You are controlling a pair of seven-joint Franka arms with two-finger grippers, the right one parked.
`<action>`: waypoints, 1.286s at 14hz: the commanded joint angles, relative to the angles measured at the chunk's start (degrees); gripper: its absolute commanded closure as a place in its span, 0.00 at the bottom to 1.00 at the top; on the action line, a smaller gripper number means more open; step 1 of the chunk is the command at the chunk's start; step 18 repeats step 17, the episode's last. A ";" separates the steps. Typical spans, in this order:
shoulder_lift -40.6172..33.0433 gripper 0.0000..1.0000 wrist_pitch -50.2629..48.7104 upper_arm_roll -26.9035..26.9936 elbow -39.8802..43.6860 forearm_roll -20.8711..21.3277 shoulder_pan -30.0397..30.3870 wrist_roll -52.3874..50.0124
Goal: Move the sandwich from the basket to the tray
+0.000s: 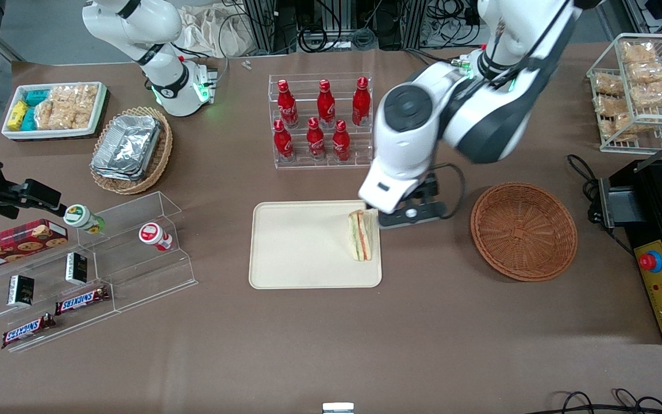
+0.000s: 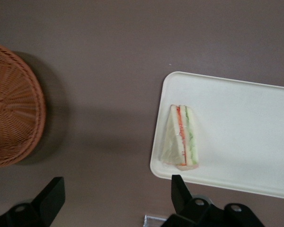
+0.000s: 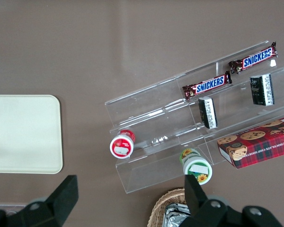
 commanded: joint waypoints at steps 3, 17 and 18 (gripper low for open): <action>-7.90 0.00 -8.05 -0.09 -1.63 -8.63 10.63 14.23; -24.61 0.00 -22.48 21.00 -7.08 -13.14 12.15 43.45; -24.61 0.00 -22.48 21.00 -7.08 -13.14 12.15 43.45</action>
